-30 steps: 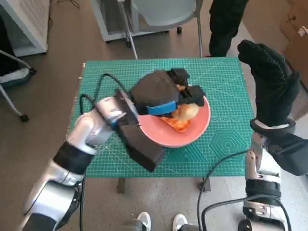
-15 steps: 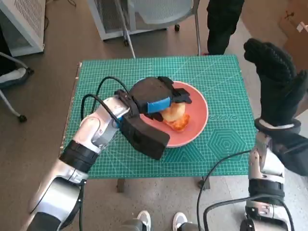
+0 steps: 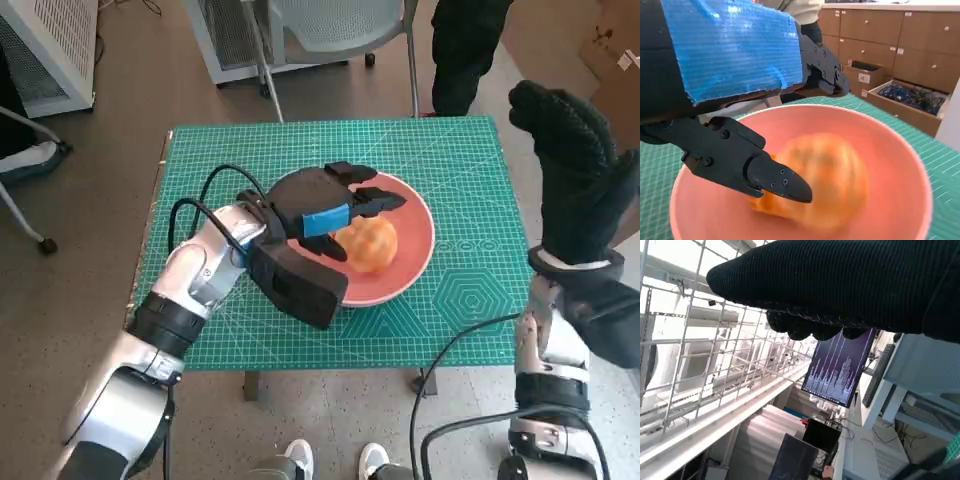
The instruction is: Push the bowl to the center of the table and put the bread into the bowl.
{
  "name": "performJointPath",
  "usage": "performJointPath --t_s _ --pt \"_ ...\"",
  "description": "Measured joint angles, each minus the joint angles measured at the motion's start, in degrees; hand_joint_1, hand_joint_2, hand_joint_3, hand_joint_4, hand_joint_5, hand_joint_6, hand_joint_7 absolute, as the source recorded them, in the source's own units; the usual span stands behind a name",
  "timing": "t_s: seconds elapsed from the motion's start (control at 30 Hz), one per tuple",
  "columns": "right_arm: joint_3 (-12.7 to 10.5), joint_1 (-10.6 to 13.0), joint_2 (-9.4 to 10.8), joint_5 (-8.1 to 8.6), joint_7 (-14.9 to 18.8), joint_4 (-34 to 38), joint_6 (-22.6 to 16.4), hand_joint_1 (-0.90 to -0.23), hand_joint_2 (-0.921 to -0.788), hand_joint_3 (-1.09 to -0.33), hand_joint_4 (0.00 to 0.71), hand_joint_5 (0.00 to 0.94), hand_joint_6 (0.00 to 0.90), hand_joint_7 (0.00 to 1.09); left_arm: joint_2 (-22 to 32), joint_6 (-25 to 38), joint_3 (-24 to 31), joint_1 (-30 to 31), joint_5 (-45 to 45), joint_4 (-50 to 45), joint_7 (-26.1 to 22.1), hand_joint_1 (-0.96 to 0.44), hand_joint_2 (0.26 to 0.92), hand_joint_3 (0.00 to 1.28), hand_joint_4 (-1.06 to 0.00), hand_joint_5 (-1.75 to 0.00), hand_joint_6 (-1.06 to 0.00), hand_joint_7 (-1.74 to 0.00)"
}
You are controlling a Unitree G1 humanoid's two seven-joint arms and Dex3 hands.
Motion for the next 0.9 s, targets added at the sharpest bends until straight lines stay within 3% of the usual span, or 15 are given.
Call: performJointPath --t_s 0.57,0.9 --pt "0.3 -0.9 0.0 0.36 0.9 1.2 0.0 -0.466 -0.921 -0.485 0.383 0.0 0.464 0.0 1.4 2.8 10.2 5.2 -15.3 -6.2 -6.7 -0.63 0.921 0.05 -0.12 0.0 -0.28 0.0" --pt "0.4 -3.5 -0.5 1.43 2.4 2.7 0.7 -0.459 -0.921 -0.472 0.372 0.0 0.455 0.0 -0.8 0.5 22.0 9.0 -35.4 -8.9 -9.2 -0.55 0.92 0.04 -0.11 0.0 -0.26 0.0"
